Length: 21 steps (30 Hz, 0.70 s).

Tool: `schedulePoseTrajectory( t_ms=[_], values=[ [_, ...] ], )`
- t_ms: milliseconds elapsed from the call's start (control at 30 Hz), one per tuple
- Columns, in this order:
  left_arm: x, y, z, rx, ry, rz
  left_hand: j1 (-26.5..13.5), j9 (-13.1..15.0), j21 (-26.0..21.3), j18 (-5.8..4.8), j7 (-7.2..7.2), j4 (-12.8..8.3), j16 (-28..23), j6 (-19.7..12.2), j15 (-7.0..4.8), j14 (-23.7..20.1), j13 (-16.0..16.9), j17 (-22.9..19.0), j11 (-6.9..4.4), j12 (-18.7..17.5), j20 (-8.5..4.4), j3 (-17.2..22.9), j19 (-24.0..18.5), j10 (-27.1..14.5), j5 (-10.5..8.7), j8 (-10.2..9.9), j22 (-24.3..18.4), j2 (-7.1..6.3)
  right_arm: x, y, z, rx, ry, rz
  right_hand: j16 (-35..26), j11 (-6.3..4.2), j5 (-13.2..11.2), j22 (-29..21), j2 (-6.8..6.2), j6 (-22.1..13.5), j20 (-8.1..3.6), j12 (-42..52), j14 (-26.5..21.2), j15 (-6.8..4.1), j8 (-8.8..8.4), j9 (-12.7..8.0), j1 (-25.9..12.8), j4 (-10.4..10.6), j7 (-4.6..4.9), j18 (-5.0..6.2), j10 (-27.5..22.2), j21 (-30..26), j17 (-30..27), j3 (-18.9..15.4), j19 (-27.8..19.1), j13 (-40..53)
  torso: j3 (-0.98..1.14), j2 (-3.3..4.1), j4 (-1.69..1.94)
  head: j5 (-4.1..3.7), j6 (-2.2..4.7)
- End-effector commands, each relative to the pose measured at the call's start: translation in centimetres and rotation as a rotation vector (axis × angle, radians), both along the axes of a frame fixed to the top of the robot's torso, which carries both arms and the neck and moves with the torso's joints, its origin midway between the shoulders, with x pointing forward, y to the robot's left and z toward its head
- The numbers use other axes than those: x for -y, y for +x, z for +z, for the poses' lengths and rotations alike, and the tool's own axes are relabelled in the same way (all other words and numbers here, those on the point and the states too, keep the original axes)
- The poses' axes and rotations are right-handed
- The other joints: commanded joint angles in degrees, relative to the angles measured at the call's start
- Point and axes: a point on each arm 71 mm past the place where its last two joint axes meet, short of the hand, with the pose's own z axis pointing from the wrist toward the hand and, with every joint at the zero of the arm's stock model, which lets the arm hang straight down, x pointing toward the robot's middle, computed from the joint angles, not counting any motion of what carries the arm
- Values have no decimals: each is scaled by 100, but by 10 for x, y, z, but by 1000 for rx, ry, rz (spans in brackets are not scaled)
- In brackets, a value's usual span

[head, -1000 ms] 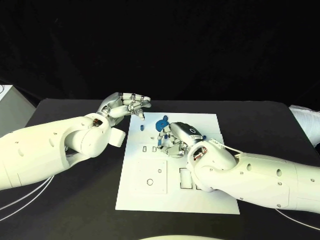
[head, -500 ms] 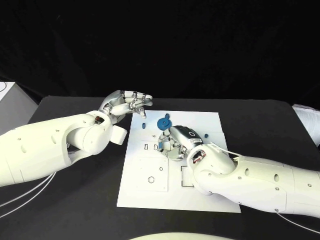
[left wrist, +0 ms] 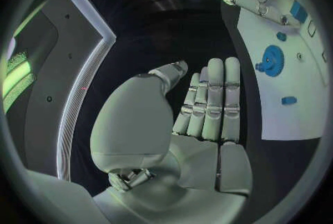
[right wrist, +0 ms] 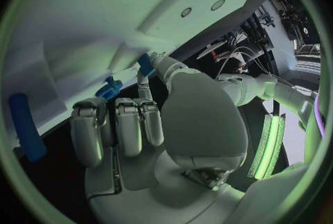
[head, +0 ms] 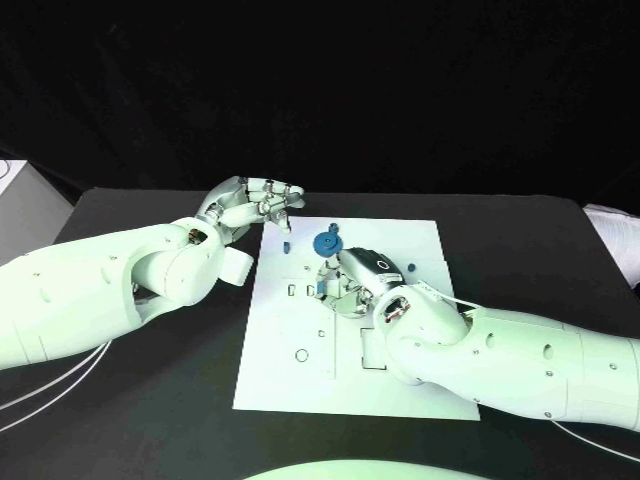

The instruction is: Assemble the parts on the task board

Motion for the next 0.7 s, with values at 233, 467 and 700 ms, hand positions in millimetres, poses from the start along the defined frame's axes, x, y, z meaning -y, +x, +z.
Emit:
schedulePoseTrajectory(
  t_ms=[233,467,700],
  values=[
    [2,0,1,1,-1,-13,-78,9,32,82,-15,35,34,-40,-11,-3,6,10,-3,27,14,14,36,14,-30,36,12,0,-2,1,-4,6,-35,14,-4,-1,-43,1508,-20,-54,-40,20,525,-25,21,165,-93,69,-8,-39,598,26,1169,-26,599,1508,-1,-6,2,-1,-2],
    [0,0,0,0,0,-11,-81,9,38,81,-14,38,41,-45,-9,-8,5,13,-2,26,15,14,34,8,-30,35,15,-1,-3,1,-4,12,-37,18,-6,21,-59,1508,-44,-123,-29,20,524,-8,0,150,-119,91,18,-39,598,26,1164,-47,599,1508,4,-4,0,8,-8],
    [-1,0,0,0,1,-8,-81,9,38,81,-14,38,41,-45,-9,-8,5,13,-2,26,15,14,34,8,-30,35,15,-1,-3,0,-3,15,-38,21,-7,33,-80,1508,-56,-157,-21,20,523,2,-10,142,-128,100,32,-39,598,26,1162,-60,599,1508,3,-5,-1,3,-8]
  ],
)
